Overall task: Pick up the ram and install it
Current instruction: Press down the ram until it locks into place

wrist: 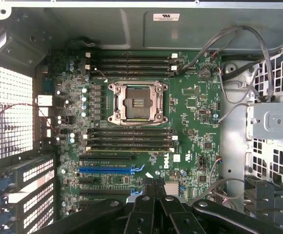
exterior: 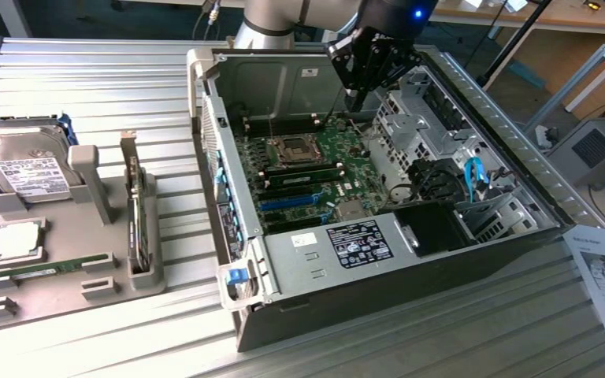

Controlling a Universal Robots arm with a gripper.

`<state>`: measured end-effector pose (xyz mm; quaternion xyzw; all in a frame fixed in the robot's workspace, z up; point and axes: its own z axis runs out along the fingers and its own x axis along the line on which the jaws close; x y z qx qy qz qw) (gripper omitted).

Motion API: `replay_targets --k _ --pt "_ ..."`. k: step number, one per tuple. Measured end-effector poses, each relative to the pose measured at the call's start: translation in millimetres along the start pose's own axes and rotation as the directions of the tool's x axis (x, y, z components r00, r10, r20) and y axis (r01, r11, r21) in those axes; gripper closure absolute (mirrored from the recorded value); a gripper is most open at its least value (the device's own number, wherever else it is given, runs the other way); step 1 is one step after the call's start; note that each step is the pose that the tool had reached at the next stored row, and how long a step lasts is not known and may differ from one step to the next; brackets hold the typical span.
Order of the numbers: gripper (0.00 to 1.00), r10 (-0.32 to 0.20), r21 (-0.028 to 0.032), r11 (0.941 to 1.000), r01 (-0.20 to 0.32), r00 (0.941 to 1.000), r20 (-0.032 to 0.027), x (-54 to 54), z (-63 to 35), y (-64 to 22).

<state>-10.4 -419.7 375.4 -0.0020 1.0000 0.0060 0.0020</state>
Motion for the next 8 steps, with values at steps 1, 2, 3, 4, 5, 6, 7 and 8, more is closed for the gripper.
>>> replay_targets --k 1,2,3,4,5,6,7,8 --pt "0.89 0.000 0.0000 1.0000 0.000 1.0000 0.0000 0.3 0.0 0.0" --pt "0.89 0.000 0.0001 1.0000 0.000 1.0000 0.0000 1.1 0.0 0.0" --pt "0.89 0.000 0.0001 1.0000 0.000 1.0000 0.0001 1.9 0.0 0.0" --pt "0.89 0.000 0.0000 1.0000 0.000 1.0000 0.0000 3.1 0.0 0.1" --pt "0.89 0.000 -0.0001 1.0000 0.000 1.0000 0.0000 3.5 0.0 0.0" --pt "0.89 0.000 0.0000 1.0000 0.000 1.0000 0.0000 3.5 0.0 0.0" --pt "0.89 0.000 0.0000 1.0000 0.000 1.0000 0.0000 3.5 0.0 0.0" --pt "0.89 0.000 0.0000 1.0000 0.000 1.0000 0.0000 3.5 0.0 0.0"
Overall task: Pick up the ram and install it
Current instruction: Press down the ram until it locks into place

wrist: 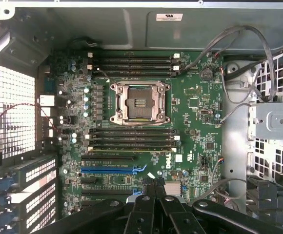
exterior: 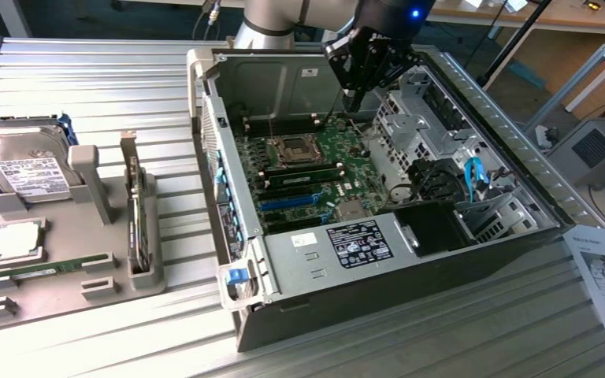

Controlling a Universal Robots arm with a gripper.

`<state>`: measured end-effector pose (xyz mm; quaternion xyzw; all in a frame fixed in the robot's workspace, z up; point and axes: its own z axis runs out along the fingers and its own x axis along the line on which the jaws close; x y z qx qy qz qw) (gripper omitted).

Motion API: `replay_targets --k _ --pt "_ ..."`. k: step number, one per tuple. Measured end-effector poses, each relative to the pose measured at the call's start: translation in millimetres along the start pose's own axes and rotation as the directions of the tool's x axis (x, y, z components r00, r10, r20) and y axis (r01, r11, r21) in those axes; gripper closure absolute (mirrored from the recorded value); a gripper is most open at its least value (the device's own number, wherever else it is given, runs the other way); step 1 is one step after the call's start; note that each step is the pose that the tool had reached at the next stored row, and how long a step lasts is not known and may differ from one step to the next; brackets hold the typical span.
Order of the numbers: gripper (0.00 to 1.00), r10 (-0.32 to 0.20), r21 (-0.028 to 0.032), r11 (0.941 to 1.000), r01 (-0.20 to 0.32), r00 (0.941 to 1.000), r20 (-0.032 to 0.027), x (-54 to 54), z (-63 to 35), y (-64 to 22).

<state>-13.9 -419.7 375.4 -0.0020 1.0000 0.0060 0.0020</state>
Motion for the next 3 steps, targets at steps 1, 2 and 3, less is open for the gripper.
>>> replay_targets --k 1,2,3 --pt "0.89 0.000 0.0000 1.0000 0.000 1.0000 0.0000 0.0 0.0 0.0" --pt "0.89 0.000 0.0001 1.0000 0.000 1.0000 -0.0001 0.0 0.0 0.0" --pt "0.89 0.000 0.0001 1.0000 0.000 1.0000 0.0000 0.0 0.0 0.0"
